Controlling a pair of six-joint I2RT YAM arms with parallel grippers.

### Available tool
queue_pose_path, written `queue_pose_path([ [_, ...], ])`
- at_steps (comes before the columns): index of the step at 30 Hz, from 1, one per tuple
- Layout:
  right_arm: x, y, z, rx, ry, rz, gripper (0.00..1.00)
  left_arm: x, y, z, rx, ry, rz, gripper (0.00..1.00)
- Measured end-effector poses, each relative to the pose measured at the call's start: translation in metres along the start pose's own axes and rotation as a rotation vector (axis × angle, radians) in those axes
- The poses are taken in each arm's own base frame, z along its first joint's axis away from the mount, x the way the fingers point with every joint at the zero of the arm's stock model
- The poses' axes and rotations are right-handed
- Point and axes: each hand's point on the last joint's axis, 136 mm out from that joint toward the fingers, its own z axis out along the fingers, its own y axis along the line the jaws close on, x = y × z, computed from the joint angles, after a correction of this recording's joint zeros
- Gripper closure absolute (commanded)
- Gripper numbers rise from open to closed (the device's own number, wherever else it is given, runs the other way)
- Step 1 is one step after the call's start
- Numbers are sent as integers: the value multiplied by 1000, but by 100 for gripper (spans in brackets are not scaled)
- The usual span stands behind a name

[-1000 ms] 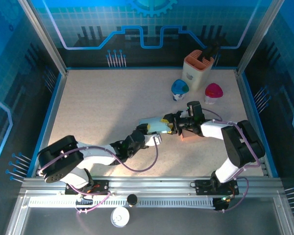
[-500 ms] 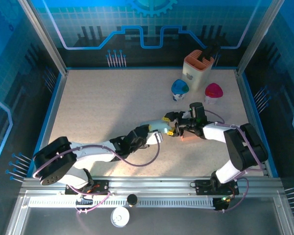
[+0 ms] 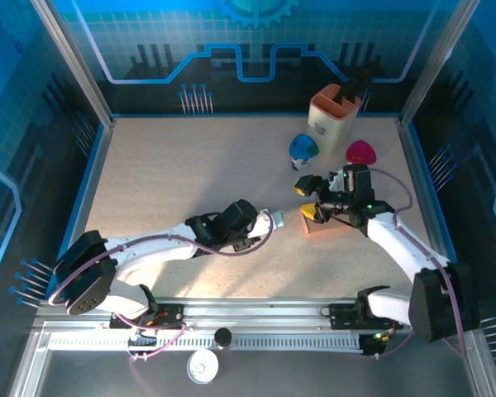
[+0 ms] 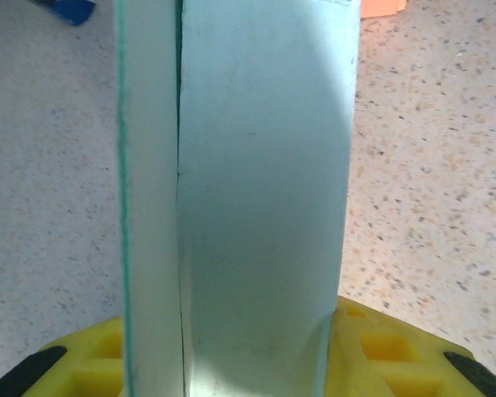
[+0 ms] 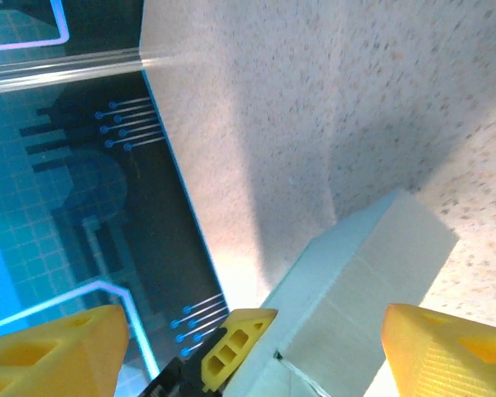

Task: Fold the paper box

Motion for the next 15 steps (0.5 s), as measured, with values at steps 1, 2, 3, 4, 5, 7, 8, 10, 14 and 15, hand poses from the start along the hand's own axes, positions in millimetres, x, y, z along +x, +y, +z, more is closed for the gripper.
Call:
queue_pose_path([
  [1, 0, -1, -5, 16, -24, -26, 22, 1, -1, -1, 20, 16, -15, 69],
  [2, 0, -4, -11, 37, -49, -47, 23, 2, -1, -2, 39, 32, -33, 69],
  [3, 1, -6, -16, 57, -73, -66, 24, 2, -1, -2, 56, 44, -48, 69],
  [4, 3, -8, -21, 80, -101, -90, 25, 3, 0, -2, 77, 60, -70, 69],
  [5, 8, -8, -25, 101, -124, -116, 26, 4, 1, -2, 96, 76, -91, 70],
  [7, 23, -7, -29, 122, -152, -176, 28, 6, 3, -1, 127, 104, -124, 72],
  [8, 33, -6, -30, 127, -160, -208, 29, 6, 4, 0, 141, 116, -140, 73],
  [10, 51, -11, -28, 143, -165, -249, 30, 6, 7, 3, 162, 134, -162, 74],
  [14, 74, -30, -15, 207, -175, -274, 30, 8, 11, 4, 201, 152, -200, 71],
  [15, 76, -34, -12, 218, -179, -272, 30, 9, 12, 4, 209, 155, -208, 70],
])
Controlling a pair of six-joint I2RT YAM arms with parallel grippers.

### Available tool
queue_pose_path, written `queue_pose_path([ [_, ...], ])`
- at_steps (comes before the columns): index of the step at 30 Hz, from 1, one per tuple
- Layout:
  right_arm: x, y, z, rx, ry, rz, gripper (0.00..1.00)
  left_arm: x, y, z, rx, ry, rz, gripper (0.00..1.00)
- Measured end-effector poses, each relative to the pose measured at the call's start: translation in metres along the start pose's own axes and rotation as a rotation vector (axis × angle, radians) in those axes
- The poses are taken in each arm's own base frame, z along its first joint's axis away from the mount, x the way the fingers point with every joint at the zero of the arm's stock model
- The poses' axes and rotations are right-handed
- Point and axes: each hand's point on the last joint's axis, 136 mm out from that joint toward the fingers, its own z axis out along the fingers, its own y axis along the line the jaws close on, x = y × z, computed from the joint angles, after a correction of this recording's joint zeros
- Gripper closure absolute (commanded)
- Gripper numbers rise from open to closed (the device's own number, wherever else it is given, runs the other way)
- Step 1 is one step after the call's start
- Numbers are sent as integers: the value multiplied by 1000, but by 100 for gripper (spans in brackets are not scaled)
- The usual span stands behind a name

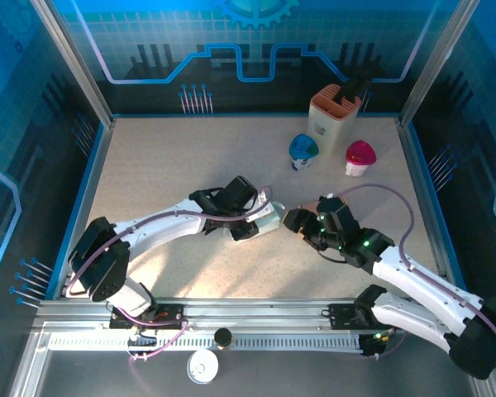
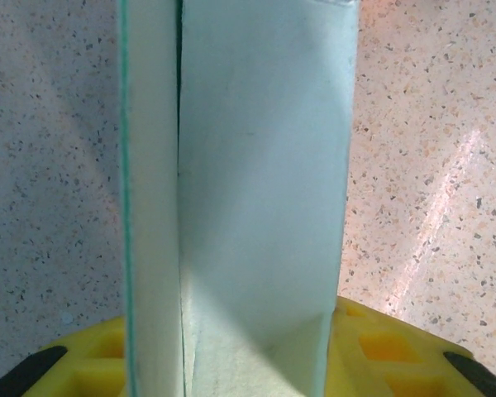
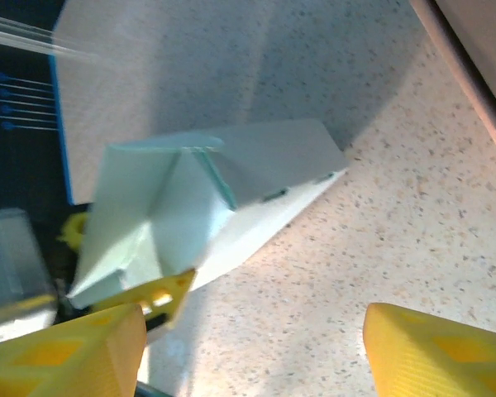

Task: Fold the paper box

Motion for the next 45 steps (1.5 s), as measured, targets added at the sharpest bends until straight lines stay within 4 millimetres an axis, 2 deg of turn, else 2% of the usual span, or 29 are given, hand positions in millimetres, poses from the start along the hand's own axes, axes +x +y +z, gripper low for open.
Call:
queue_pose_path([
  [3, 4, -6, 12, 41, -14, 19, 30, 3, 2, 0, 32, 14, -14, 68],
  [6, 2, -7, 25, 57, -29, 48, 30, 3, 4, 1, 57, 24, -16, 62],
  [12, 1, -4, 47, 52, -31, 118, 31, 0, 5, 6, 86, 47, -1, 59],
  [23, 3, 4, 67, 23, -2, 178, 31, -1, 5, 9, 88, 54, 17, 52],
  [25, 4, 4, 72, 31, 7, 185, 35, 0, 5, 9, 87, 55, 20, 51],
  [27, 6, 2, 77, 40, 17, 191, 44, 0, 5, 10, 88, 57, 19, 50],
  [29, 7, 4, 80, 31, 23, 206, 46, 0, 6, 10, 85, 59, 20, 50],
  [33, 6, 7, 81, 20, 24, 217, 49, 1, 6, 11, 79, 61, 21, 51],
  [36, 6, 7, 80, 22, 23, 210, 47, 3, 6, 12, 76, 64, 27, 53],
  [40, 1, 7, 65, 34, 5, 135, 44, 3, 7, 12, 71, 58, 43, 56],
  [42, -9, 11, 52, 11, -23, 79, 46, 3, 7, 12, 69, 51, 53, 57],
  [45, -44, 14, 29, -52, -92, 3, 47, 2, 6, 12, 70, 41, 72, 57],
])
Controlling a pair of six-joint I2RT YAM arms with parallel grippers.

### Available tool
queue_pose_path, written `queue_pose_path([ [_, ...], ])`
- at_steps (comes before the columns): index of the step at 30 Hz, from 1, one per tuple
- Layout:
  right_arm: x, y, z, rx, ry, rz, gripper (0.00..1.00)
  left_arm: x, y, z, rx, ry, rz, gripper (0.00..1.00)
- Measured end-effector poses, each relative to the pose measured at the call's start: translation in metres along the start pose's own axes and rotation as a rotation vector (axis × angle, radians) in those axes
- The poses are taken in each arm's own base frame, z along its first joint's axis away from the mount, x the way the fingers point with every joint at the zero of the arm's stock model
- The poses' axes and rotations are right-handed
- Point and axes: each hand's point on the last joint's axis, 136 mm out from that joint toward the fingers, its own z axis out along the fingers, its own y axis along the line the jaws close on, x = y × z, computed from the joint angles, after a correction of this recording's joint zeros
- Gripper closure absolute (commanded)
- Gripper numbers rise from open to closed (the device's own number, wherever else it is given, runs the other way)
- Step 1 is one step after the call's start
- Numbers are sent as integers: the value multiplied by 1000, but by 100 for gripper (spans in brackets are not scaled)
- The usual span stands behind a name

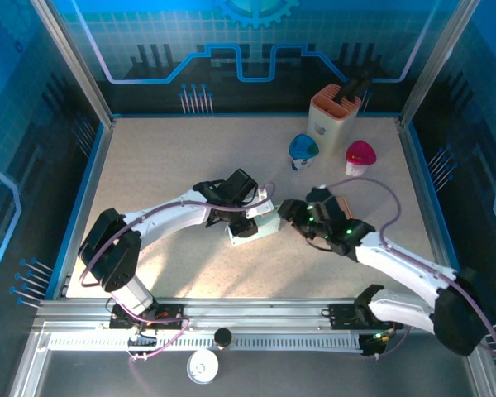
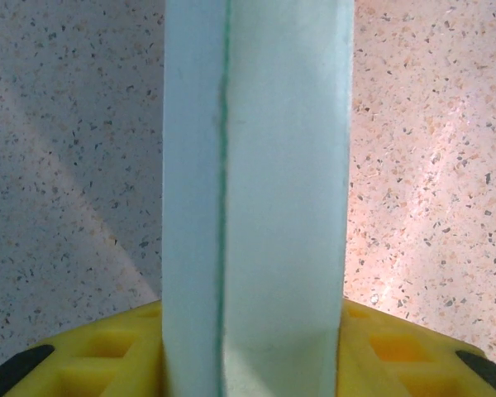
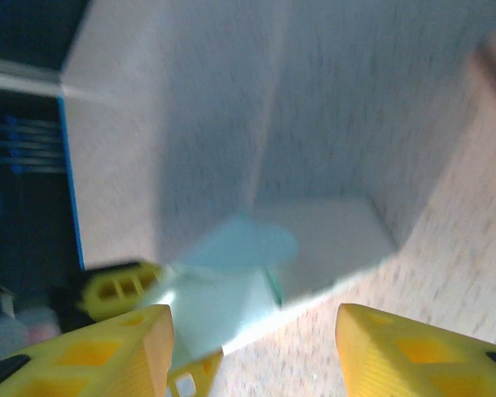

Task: Fold the paper box

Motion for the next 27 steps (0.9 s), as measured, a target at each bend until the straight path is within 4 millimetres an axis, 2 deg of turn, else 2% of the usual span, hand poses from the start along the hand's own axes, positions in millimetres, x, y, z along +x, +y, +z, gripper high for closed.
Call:
queue_pose_path([
  [3, -37, -5, -12, -52, -44, -85, 51, 0, -2, -1, 5, -9, 26, 57],
  [5, -48, -9, -12, -71, -23, -162, 55, 1, -3, -2, 9, -15, 43, 56],
  [7, -45, -8, -5, -95, 48, -258, 58, 1, -4, -2, 11, -18, 65, 55],
  [11, -27, 0, 3, -167, 159, -419, 58, 3, -5, -3, 17, -14, 94, 53],
  [17, -6, 7, 6, -233, 233, -599, 44, 5, -5, -3, 21, -4, 115, 52],
  [21, 9, 8, 8, -243, 267, -699, 40, 7, -5, -4, 23, 2, 112, 50],
  [27, 9, 5, 9, -218, 250, -774, 35, 11, -7, -4, 31, 16, 121, 47],
])
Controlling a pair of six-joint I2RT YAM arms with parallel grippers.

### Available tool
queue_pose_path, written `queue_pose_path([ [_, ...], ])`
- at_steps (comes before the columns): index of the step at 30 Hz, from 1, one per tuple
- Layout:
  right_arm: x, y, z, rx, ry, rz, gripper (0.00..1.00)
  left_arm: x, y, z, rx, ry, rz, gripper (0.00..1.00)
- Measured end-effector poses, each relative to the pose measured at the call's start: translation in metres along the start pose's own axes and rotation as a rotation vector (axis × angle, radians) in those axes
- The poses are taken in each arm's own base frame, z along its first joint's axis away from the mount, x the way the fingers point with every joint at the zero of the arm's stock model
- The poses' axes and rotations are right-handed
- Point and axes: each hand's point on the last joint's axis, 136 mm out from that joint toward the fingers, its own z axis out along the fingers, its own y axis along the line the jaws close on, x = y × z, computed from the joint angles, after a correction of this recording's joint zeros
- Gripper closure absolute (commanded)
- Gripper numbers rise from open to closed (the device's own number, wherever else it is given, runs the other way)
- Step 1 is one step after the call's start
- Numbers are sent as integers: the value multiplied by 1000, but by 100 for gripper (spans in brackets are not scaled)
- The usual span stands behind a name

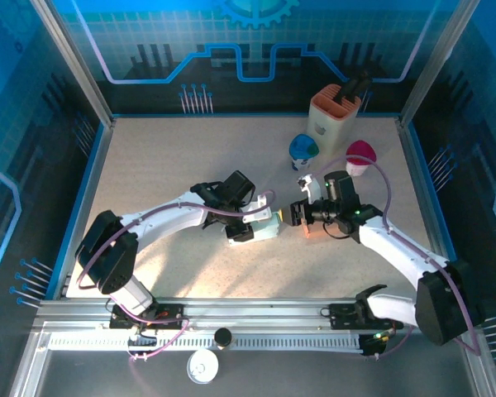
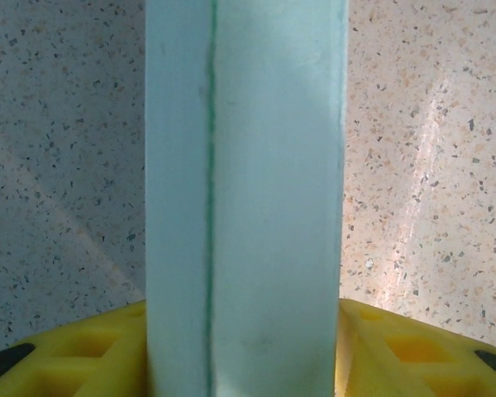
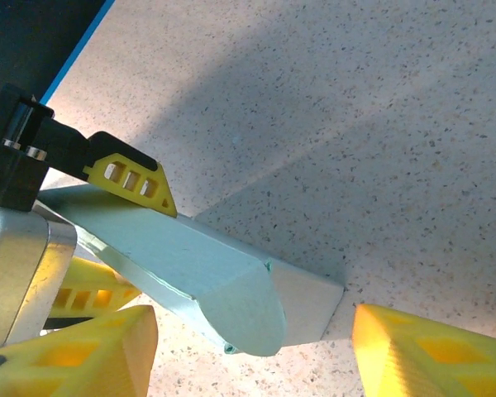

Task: Fold the paper box

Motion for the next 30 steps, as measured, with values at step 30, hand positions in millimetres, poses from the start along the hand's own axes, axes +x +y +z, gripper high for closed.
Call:
queue_pose_path([
  [30, 7, 6, 19, 96, 84, -124, 71, -9, 5, -4, 7, -24, -1, 48],
])
